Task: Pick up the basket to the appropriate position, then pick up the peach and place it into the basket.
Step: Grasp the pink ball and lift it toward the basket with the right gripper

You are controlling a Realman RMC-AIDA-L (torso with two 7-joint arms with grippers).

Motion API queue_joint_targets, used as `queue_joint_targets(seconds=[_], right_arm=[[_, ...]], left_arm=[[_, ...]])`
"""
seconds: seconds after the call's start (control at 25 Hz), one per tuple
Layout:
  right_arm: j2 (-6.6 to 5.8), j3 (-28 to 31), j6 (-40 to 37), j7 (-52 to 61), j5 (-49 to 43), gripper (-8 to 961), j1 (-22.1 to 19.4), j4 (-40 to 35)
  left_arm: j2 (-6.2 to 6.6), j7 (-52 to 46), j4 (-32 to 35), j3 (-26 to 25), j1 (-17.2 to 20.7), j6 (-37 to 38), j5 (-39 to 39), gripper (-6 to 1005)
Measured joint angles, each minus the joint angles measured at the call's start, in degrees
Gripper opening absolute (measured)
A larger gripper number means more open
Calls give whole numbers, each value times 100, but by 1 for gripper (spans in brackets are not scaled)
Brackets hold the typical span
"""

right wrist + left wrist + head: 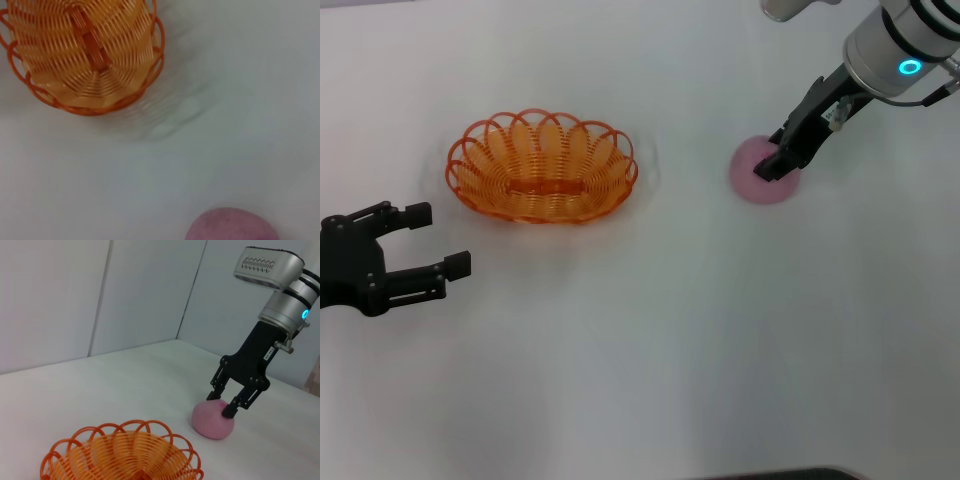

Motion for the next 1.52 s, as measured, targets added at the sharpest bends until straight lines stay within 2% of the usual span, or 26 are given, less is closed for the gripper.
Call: queue_joint_targets(seconds=[0.52,0.6,1.28,1.52], right_arm=[[-6,-61,-1,10,-8,193,0,0],[-7,-61,-1,10,-7,72,0,0],[-16,-77,-110,32,3,65,6,-76],[-26,-28,-380,90,29,65,5,-526]], left_arm=[[0,-16,-8,0,0,0,4,881],[0,-20,-9,0,0,0,5,881],[0,-29,-9,10,-9,0,5,877],[6,-30,-68,11,-4,0,10,878]])
